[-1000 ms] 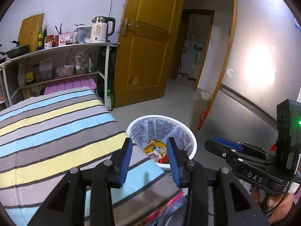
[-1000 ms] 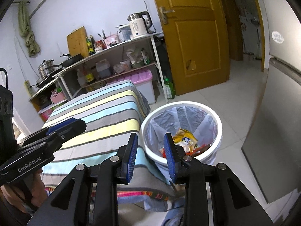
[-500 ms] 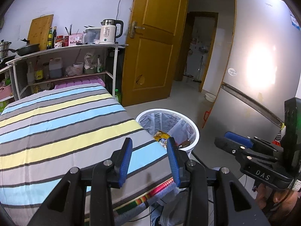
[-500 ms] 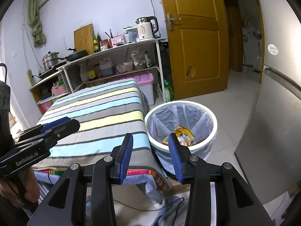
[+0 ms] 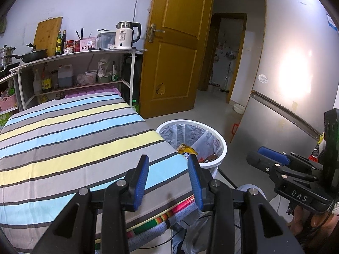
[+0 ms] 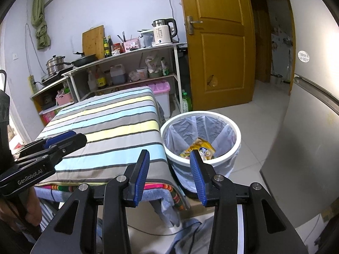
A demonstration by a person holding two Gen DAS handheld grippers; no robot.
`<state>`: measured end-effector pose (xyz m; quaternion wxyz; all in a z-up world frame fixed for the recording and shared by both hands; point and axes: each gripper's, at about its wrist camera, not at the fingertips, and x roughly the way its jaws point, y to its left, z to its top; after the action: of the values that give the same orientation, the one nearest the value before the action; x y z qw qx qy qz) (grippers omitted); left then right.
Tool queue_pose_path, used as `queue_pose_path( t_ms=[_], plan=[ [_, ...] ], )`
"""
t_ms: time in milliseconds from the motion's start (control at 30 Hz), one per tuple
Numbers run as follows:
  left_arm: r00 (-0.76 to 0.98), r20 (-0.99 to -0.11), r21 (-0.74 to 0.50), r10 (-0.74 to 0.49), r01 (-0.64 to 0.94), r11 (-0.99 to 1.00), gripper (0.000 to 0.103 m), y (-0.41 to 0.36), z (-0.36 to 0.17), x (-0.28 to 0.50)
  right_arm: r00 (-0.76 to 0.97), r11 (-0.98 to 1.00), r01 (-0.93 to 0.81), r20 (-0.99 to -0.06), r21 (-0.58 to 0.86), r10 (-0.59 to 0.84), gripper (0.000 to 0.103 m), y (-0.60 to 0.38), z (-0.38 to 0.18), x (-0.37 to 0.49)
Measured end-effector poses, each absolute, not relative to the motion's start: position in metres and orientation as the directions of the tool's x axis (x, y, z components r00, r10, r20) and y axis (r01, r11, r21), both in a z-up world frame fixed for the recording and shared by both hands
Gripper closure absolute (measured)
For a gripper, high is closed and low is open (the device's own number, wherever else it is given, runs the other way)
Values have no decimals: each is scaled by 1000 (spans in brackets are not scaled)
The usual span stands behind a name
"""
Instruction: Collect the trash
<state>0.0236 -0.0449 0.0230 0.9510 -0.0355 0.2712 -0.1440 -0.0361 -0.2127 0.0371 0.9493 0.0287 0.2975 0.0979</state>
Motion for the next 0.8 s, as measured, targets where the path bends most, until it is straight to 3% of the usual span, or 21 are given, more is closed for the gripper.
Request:
queue_pose_path(
  t_ms=[800],
  plan=[
    [805, -513, -151, -298, 257, 954, 64, -44, 22, 24, 804, 980, -163, -561, 113, 198, 62, -214, 37, -35]
  ],
)
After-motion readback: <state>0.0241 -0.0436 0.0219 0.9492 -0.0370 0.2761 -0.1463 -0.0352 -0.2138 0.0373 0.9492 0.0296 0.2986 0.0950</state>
